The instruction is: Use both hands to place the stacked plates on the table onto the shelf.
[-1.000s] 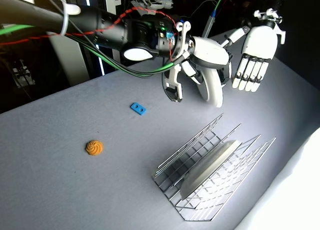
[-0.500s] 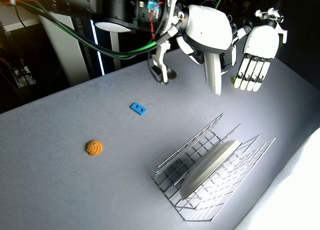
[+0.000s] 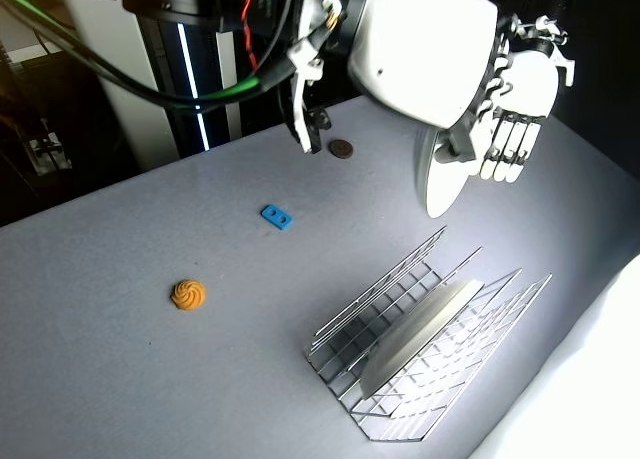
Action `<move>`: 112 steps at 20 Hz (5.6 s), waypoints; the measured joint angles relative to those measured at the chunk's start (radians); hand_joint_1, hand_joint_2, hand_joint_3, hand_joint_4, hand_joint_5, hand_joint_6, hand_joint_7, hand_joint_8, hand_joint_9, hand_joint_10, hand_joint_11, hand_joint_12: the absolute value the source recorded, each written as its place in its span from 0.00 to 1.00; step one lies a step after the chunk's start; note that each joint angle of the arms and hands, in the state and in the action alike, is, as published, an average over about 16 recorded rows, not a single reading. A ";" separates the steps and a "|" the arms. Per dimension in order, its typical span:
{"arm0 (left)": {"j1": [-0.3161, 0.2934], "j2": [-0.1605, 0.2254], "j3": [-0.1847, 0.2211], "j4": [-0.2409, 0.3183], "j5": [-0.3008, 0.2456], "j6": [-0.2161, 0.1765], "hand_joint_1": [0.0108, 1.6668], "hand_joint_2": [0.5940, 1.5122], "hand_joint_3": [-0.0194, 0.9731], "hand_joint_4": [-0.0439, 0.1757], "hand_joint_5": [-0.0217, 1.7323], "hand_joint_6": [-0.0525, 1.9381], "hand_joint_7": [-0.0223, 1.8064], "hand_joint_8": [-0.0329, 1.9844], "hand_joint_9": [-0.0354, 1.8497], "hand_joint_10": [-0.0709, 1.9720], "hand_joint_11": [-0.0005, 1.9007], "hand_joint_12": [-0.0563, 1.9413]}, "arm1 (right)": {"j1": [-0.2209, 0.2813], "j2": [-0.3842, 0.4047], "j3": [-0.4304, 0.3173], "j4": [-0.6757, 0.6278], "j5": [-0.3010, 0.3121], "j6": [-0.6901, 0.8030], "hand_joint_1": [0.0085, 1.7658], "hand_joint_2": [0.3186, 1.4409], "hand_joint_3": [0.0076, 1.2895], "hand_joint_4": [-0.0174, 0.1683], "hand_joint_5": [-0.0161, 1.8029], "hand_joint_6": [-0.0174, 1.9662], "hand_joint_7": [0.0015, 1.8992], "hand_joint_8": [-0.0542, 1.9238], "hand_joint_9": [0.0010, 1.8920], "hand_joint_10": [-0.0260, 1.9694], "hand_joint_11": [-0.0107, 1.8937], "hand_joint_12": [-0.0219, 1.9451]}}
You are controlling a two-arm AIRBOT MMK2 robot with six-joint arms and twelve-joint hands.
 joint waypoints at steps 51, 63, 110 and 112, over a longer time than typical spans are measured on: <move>-0.002 -0.003 -0.003 0.025 0.092 0.038 0.01 0.46 0.04 0.20 0.09 0.03 0.11 0.02 0.08 0.04 0.01 0.19 | -0.110 -0.119 0.269 0.156 -0.042 -0.048 0.78 0.63 0.01 0.06 0.50 0.53 0.52 0.47 0.50 0.56 0.43 0.54; -0.003 -0.003 -0.004 0.024 0.111 0.008 0.01 0.46 0.04 0.20 0.08 0.03 0.10 0.02 0.08 0.04 0.01 0.19 | -0.126 -0.118 0.269 0.132 -0.033 -0.046 0.78 0.63 0.01 0.05 0.50 0.52 0.52 0.46 0.50 0.57 0.42 0.59; -0.010 -0.001 -0.020 0.028 0.060 -0.026 0.01 0.46 0.04 0.19 0.09 0.03 0.11 0.02 0.10 0.04 0.01 0.21 | -0.086 -0.069 0.203 -0.021 0.008 -0.049 0.55 0.63 0.01 0.08 0.37 0.03 0.43 0.04 0.44 0.06 0.22 0.57; -0.015 0.001 -0.029 0.033 0.052 -0.033 0.01 0.46 0.04 0.19 0.09 0.03 0.11 0.02 0.09 0.04 0.01 0.20 | -0.076 -0.050 0.172 -0.060 0.019 -0.049 0.53 0.64 0.01 0.09 0.35 0.02 0.41 0.03 0.42 0.05 0.19 0.57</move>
